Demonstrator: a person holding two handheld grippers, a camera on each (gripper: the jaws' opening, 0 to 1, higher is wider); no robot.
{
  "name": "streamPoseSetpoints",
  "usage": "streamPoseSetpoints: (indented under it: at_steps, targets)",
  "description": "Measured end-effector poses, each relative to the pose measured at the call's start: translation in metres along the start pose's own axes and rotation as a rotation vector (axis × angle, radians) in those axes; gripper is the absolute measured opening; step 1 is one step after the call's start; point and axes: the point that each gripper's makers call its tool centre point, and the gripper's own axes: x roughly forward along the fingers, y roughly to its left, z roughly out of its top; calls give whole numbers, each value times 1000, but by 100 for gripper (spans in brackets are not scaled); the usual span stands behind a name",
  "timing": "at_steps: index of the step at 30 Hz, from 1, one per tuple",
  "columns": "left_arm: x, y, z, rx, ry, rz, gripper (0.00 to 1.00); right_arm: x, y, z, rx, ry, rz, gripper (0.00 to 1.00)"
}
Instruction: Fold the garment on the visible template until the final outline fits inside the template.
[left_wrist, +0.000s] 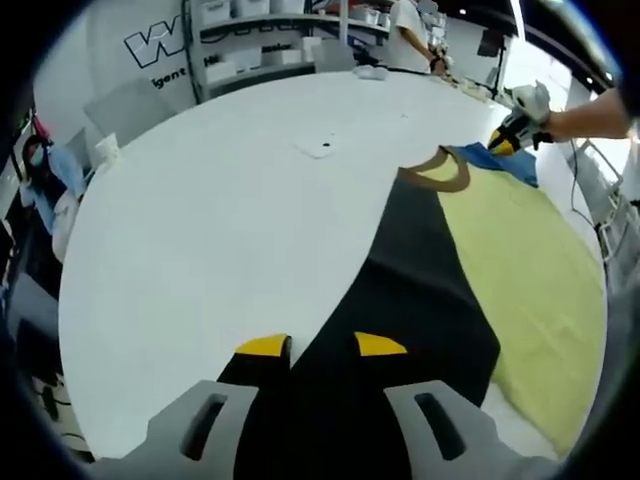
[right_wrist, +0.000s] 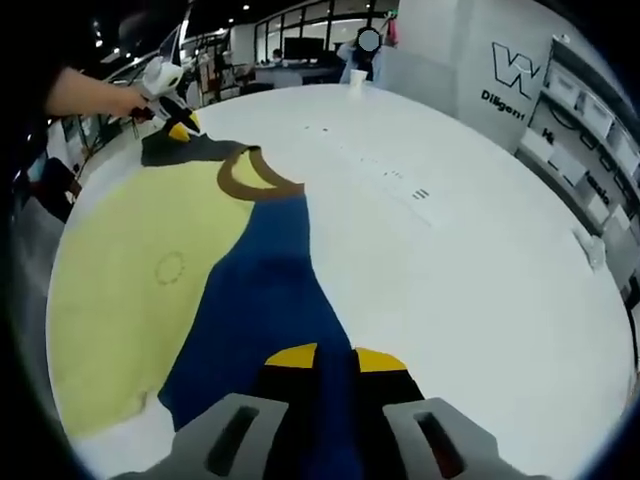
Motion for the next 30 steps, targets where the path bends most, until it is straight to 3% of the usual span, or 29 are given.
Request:
streamPoseSetpoints:
  at_steps: [5,12,30]
  targets:
    - [0,-5,0,61,10,-3,11,-1,0,-2,-4,8,-9,0]
    - [1,-3,-1,79,19,-2,2,-2,-1,-3,-13,10,-17,0]
    - [-11,-4,-16,-55,57,52,2,-11,-7,-17,12,32,-74,0]
